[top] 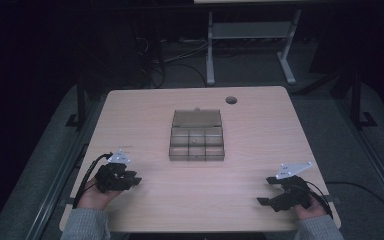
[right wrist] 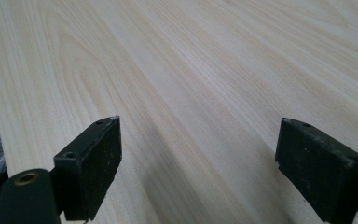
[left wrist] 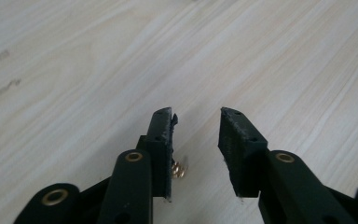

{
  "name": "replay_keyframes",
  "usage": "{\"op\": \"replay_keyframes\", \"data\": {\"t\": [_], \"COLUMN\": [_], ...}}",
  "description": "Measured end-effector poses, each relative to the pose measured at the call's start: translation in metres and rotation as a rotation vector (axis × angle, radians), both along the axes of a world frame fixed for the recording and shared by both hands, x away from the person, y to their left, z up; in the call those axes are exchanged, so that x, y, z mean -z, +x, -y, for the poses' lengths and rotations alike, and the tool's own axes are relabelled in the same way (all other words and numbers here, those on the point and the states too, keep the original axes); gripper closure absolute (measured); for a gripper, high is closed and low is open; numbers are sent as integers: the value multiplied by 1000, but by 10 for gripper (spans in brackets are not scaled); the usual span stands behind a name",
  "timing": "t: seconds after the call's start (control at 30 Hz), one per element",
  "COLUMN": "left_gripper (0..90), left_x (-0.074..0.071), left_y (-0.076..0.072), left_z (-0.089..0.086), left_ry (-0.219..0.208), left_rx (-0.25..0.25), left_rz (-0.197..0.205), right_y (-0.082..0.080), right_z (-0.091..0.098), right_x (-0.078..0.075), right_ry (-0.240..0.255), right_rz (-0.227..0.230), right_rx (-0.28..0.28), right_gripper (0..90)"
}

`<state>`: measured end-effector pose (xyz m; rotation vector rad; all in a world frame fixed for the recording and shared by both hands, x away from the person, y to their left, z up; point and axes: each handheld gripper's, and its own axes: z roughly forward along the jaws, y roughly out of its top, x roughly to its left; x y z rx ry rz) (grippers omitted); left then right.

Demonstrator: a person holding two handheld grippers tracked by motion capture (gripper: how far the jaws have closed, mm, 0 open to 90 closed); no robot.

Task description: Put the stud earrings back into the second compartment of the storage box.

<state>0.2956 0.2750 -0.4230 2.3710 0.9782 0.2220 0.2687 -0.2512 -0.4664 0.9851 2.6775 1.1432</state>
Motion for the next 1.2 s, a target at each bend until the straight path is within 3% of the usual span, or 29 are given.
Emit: {"op": "replay_keyframes", "data": {"t": [0.33,0.4,0.5,0.8,0.9,1.1,1.2], "left_gripper": [707,712,712,791,842,851,850], "left_x": [9,10,13,17,18,18,17], "left_y": [-1,-1,-1,1,1,2,2], "left_z": [-3,-3,-1,3,4,3,3], "left_ry": [41,71,83,122,124,124,100], "left_rx": [-7,-4,-13,18,12,12,8], "left_rz": [-16,-15,-25,-41,-46,-44,-45], "right_y": [1,1,1,1,1,1,1], "right_z": [-1,-1,-1,-2,-2,-2,-2], "right_x": [0,-1,-1,-1,-2,-2,-2], "right_ry": [-2,-3,-2,-2,-4,-4,-4], "right_rz": [7,4,4,3,9,5,5], "right_rx": [-17,-17,-17,-17,-20,-19,-20], "right_gripper": [145,145,145,145,145,145,144]}}
